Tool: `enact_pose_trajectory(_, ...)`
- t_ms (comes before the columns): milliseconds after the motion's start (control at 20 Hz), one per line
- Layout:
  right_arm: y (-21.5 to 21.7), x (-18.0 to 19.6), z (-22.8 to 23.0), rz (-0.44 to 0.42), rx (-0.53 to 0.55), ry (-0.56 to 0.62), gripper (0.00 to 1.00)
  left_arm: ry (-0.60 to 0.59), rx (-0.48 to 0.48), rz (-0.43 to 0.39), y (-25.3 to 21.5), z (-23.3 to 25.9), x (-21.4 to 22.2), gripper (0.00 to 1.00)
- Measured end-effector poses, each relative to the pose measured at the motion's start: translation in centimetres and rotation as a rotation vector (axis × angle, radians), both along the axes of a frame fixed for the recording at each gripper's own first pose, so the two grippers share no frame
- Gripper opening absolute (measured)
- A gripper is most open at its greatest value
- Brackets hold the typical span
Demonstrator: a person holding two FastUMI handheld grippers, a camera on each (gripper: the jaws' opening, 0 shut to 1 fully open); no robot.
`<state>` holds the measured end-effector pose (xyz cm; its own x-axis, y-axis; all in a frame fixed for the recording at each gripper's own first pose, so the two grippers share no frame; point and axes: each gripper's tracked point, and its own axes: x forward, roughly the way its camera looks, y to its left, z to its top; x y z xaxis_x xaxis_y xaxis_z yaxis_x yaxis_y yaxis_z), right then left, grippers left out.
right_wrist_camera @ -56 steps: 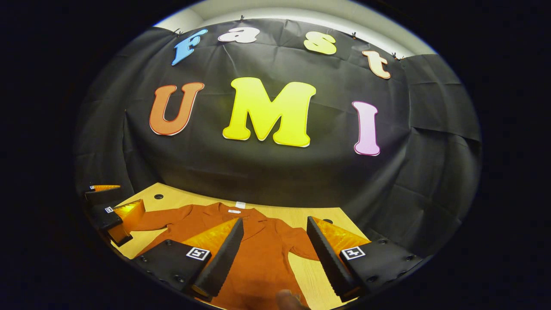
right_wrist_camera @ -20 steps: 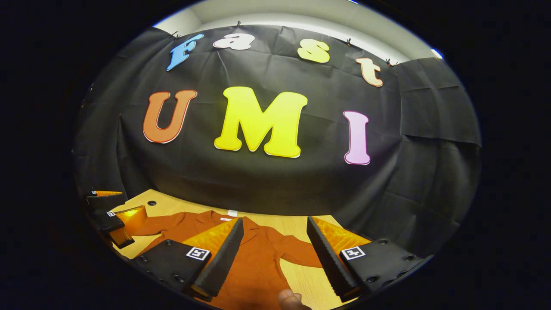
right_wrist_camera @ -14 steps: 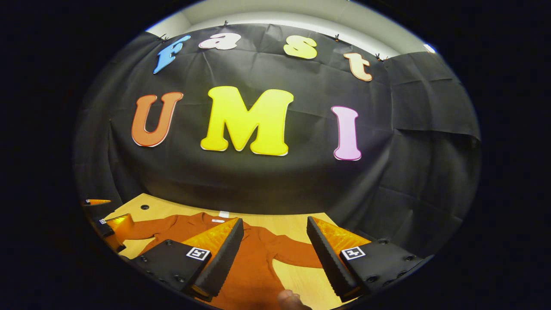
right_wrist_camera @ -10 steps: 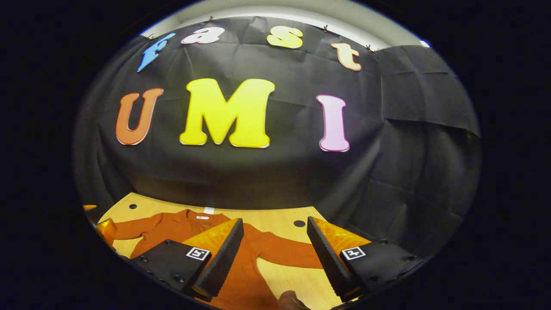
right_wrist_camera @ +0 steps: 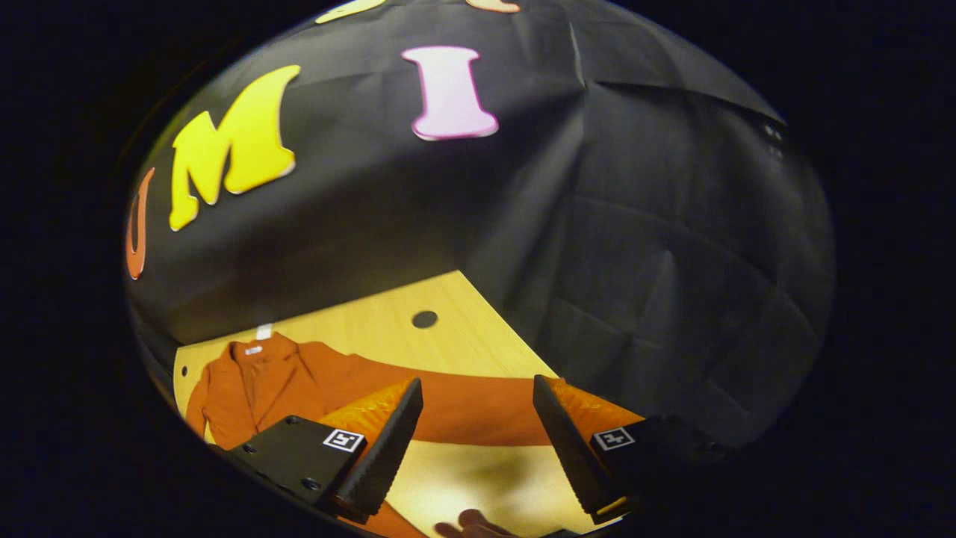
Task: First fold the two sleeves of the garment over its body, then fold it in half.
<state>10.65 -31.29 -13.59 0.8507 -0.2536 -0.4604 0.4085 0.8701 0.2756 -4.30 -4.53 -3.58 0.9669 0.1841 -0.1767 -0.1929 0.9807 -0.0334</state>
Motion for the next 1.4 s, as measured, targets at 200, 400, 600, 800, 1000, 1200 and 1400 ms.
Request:
enact_pose_trajectory(200,-2.8,1.7,-7.2,0.035,0.109,0.170,0.95,0.099,0.005,0.064,-0.4,-2.5,-2.4,1.00)
enact_pose_trajectory(400,-5.1,2.9,-12.0,0.043,0.180,0.281,0.94,0.186,0.034,0.115,-0.4,-3.6,-4.2,0.99)
enact_pose_trajectory(600,-5.6,2.7,-16.6,0.072,0.353,0.472,0.91,0.199,0.017,0.156,-1.3,-2.8,-5.0,0.99)
enact_pose_trajectory(800,-5.9,4.1,-17.4,0.110,0.454,0.539,0.91,0.192,0.001,0.170,-2.7,-2.6,-5.4,0.99)
enact_pose_trajectory(1000,-3.8,5.2,-16.9,0.177,0.627,0.587,0.81,0.210,-0.009,0.196,-3.1,-2.7,-6.5,0.98)
enact_pose_trajectory(1200,-4.0,6.4,-17.6,0.178,0.684,0.590,0.52,0.213,0.000,0.213,-2.7,-2.6,-7.5,0.98)
enact_pose_trajectory(1400,-4.2,6.1,-18.2,0.205,0.645,0.582,0.17,0.203,-0.036,0.219,-2.1,-3.0,-7.8,0.98)
